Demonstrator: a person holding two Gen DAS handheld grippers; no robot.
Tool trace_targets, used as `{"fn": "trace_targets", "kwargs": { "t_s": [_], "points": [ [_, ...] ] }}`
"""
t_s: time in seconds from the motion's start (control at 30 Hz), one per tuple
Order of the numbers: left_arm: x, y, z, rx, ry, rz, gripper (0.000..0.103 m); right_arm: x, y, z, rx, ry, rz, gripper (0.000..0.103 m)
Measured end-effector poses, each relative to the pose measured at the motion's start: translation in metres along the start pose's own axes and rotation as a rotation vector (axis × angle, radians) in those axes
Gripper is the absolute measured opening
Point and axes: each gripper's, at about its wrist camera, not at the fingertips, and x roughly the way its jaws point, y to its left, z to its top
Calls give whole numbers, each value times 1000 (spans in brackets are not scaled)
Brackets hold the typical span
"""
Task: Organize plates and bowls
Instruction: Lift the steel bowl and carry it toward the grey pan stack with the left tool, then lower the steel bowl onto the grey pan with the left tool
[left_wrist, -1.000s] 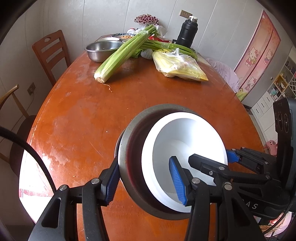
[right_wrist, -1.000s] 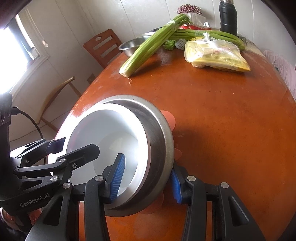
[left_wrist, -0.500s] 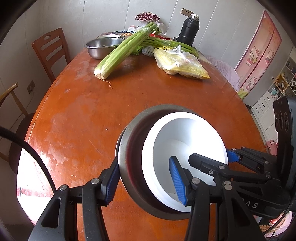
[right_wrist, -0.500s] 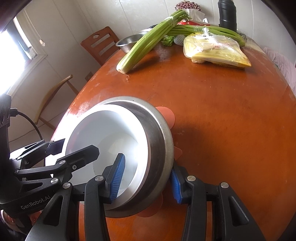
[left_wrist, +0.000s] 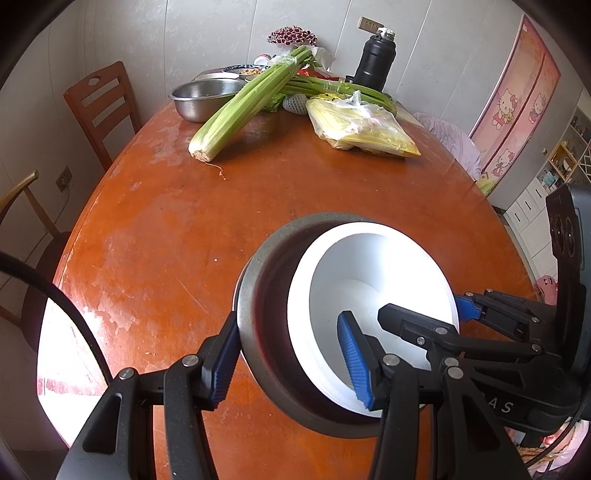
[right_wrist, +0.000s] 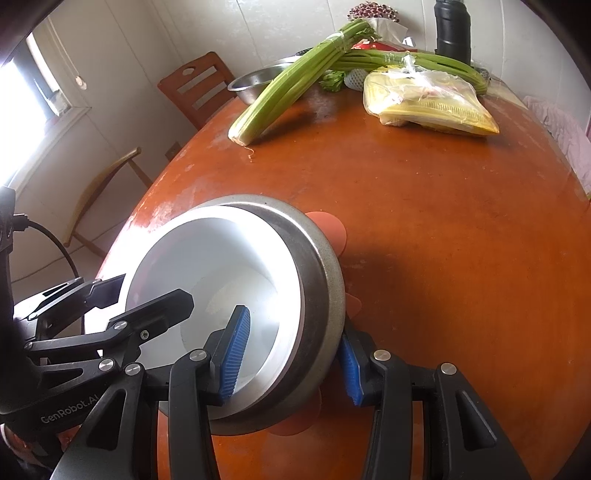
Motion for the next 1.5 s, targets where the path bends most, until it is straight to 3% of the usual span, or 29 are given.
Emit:
{"fn": "trace_targets", "kwargs": {
  "t_s": [0.53,0.9,1.07,1.5],
  "points": [
    [1,-2,0,7,3,-1,54,3,1,1,-8,-4,-29,48],
    [0,-2,0,4,-1,-3,57,3,6,-1,-63,-29,-125,48],
    [1,3,0,-12,0,-7,63,6,1,-2,-65,-27,-163,53],
    [-3,-2,-2,-9,-7,13,65,9,-5,-3,-56,-32,-174,58]
  ]
}}
